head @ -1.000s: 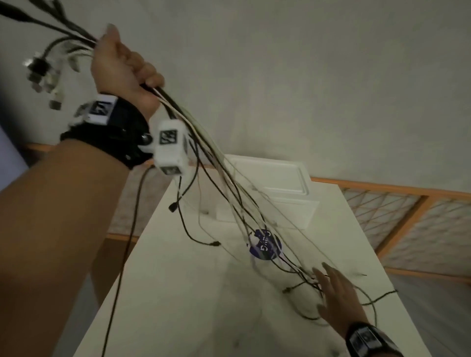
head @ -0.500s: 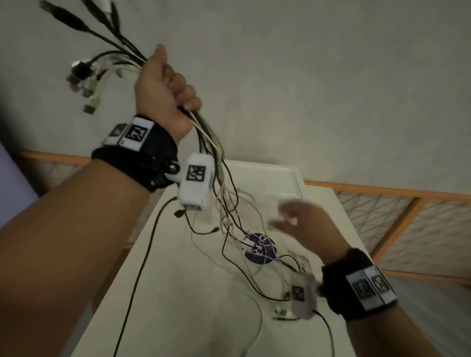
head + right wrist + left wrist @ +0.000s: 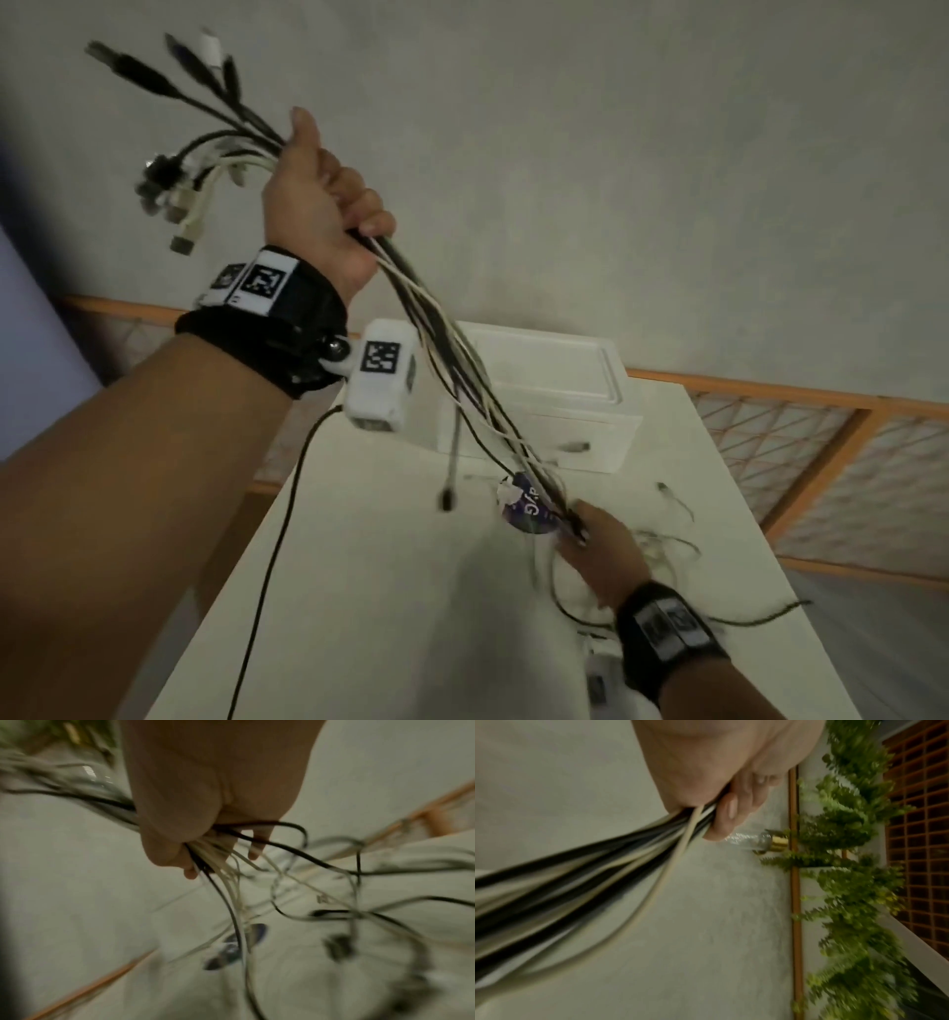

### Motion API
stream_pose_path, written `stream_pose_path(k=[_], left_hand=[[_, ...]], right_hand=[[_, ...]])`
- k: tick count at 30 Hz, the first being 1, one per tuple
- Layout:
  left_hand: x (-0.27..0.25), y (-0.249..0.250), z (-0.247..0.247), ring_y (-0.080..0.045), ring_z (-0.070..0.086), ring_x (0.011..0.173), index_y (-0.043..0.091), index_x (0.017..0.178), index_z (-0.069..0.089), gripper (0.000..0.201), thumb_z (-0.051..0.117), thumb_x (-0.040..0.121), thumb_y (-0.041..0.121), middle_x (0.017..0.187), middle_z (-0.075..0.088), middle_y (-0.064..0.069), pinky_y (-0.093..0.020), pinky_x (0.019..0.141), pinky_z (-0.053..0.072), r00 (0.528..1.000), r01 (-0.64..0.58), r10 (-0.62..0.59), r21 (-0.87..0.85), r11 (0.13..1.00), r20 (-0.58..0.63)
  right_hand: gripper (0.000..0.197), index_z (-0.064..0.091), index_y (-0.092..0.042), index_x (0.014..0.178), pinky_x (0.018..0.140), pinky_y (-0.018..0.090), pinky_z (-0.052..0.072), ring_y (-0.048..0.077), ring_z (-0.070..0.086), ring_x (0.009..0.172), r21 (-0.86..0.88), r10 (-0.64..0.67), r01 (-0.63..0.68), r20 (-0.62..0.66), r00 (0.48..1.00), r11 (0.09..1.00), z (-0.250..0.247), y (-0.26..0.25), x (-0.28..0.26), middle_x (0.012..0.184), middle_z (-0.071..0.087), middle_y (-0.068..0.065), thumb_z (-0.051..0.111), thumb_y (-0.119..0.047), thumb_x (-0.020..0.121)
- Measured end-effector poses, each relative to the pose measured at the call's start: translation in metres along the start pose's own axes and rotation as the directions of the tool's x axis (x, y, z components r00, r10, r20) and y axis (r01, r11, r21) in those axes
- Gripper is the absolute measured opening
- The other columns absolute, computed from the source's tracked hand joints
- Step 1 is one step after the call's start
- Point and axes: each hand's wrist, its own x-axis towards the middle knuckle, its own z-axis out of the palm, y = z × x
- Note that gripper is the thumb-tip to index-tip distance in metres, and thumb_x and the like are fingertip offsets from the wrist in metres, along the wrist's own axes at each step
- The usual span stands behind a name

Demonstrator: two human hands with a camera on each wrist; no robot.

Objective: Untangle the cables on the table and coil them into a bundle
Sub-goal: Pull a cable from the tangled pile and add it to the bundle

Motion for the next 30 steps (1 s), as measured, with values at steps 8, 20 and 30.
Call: stream_pose_path(k=[8,20,30], left_hand=[[-0.001,-0.037,-0.049,-0.012,0.014,0.041,0.022,0.055,0.030,0.052,0.053,0.094,0.048,0.050,0.017,0.005,-0.021,0.039,0.019,0.984,0.038,-0.041,-0.021,0.999,-0.174],[-0.054,-0.128,-0.058,0.003,0.065,0.070,0.024,0.050,0.054,0.058,0.034,0.095,0.054,0.124,0.066,0.004,-0.017,0.063,0.054,0.931,0.326,-0.351,0.211,0.922,0.099],[-0.052,-0.122,-0.083,-0.012,0.061,0.111,0.016,0.054,0.045,0.046,0.050,0.094,0.037,0.107,0.072,-0.006,-0.035,0.101,0.036,0.867,0.481,-0.498,0.218,0.849,0.025]], right_hand=[[0.082,0.020,-0.023,0.148,0.104,0.037,0.037,0.024,0.043,0.130,-0.578,0.437,-0.220,0.268,0.859,0.786,-0.058,0.069,-0.020,0.145,0.043,0.003,0.065,-0.036,0.081],[0.039,0.050,-0.010,0.125,0.081,0.026,0.041,0.010,0.055,0.099,0.286,-0.499,0.524,-0.161,0.851,0.802,-0.044,-0.172,0.034,0.111,0.059,0.000,0.044,-0.035,0.097],[0.019,0.047,-0.012,0.094,0.057,0.033,0.039,0.019,0.051,0.062,0.169,-0.432,0.458,-0.169,0.886,0.873,-0.020,-0.148,0.030,0.066,0.049,-0.008,0.045,-0.031,0.098]])
